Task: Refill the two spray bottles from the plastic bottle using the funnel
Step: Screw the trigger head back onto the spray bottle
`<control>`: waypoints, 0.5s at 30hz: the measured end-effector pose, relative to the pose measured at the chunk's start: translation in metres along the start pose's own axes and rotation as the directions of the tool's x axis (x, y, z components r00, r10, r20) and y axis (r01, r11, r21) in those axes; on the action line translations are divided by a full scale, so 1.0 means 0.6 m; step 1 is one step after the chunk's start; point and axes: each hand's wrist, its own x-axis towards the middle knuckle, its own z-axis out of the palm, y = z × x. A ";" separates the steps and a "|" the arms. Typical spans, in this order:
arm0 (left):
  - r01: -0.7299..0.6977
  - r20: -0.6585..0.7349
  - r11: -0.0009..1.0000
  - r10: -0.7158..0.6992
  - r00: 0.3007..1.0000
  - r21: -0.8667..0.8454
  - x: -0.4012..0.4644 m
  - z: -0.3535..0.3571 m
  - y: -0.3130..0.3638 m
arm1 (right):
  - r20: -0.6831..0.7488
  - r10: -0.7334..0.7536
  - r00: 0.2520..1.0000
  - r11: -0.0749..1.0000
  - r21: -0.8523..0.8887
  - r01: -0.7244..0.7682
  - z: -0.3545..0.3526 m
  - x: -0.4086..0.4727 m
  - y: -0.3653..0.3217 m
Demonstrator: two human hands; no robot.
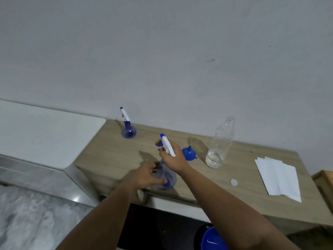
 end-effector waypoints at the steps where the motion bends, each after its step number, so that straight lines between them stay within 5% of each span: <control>1: 0.020 0.026 1.000 -0.020 0.999 0.020 -0.001 0.002 -0.006 | -0.025 0.003 1.000 1.000 -0.014 -0.004 -0.003 -0.005 0.006; 4: 0.066 0.020 0.985 -0.070 0.997 0.160 -0.006 0.002 -0.029 | -0.066 0.018 0.998 0.998 -0.055 -0.021 -0.009 -0.023 0.028; 10: 0.082 -0.245 0.905 0.025 0.969 0.418 -0.015 -0.008 -0.045 | -0.105 0.024 0.994 0.990 -0.138 -0.038 -0.011 -0.051 0.067; 15: 0.128 -0.373 0.871 0.067 0.925 0.474 -0.018 -0.016 -0.044 | -0.057 0.111 0.992 0.984 -0.132 -0.117 0.011 -0.068 0.093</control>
